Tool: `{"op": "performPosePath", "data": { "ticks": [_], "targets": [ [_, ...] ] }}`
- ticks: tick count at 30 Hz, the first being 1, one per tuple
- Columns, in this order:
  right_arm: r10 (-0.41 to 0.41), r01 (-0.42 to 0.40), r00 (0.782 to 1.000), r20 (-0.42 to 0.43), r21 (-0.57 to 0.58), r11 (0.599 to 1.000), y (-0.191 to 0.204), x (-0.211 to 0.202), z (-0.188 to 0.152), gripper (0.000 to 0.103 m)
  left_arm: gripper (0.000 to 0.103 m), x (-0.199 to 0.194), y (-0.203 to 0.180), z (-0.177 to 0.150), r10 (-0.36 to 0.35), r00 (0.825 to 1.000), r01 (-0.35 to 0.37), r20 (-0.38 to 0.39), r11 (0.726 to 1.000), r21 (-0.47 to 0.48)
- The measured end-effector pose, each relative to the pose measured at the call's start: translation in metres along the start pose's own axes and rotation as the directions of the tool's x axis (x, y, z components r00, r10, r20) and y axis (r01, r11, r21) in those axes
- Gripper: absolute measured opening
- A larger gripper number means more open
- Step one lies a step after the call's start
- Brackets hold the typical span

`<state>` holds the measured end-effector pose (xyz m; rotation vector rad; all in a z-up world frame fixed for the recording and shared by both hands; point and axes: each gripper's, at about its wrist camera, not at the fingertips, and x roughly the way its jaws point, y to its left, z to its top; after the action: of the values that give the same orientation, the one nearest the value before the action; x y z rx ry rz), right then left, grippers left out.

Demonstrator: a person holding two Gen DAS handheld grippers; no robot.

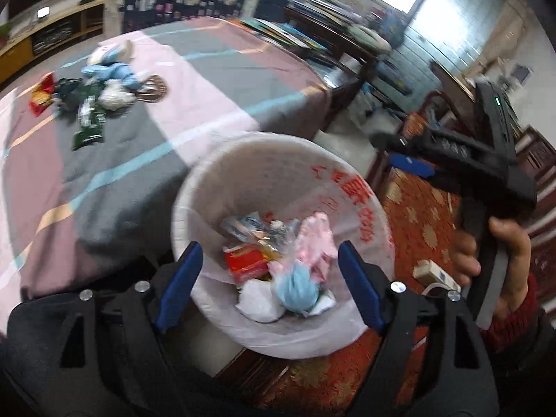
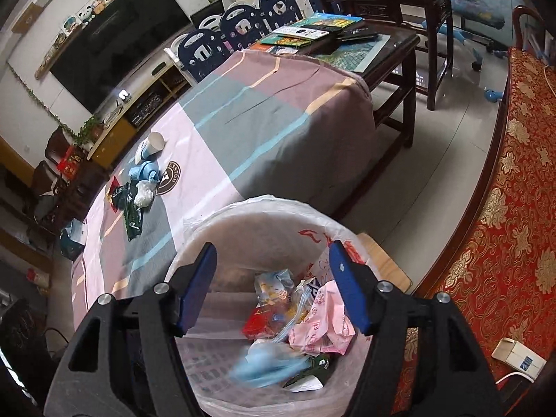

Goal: Collect trash

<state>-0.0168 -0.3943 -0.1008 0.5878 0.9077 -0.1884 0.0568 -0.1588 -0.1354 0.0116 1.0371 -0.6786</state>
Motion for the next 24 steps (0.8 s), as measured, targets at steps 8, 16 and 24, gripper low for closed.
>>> {"op": "performPosePath", "data": {
  "ticks": [8,16,24],
  "targets": [
    [0.019,-0.022,0.999,-0.046,-0.064,0.998,0.037,0.015,-0.009,0.066,0.083,-0.065,0.060,0.000,0.313,0.934,-0.286,0.172,0.944,-0.166],
    [0.056,-0.069,0.995,-0.082,-0.164,0.984,0.098,0.032,-0.016,0.066,0.091,-0.127,0.118,-0.005,0.465,0.835,-0.360,0.296,0.867,-0.345],
    [0.110,-0.148,0.983,-0.146,-0.287,0.947,0.183,0.077,-0.014,0.066,0.091,-0.140,0.192,-0.027,0.576,0.794,-0.405,0.196,0.741,-0.537]
  ]
}}
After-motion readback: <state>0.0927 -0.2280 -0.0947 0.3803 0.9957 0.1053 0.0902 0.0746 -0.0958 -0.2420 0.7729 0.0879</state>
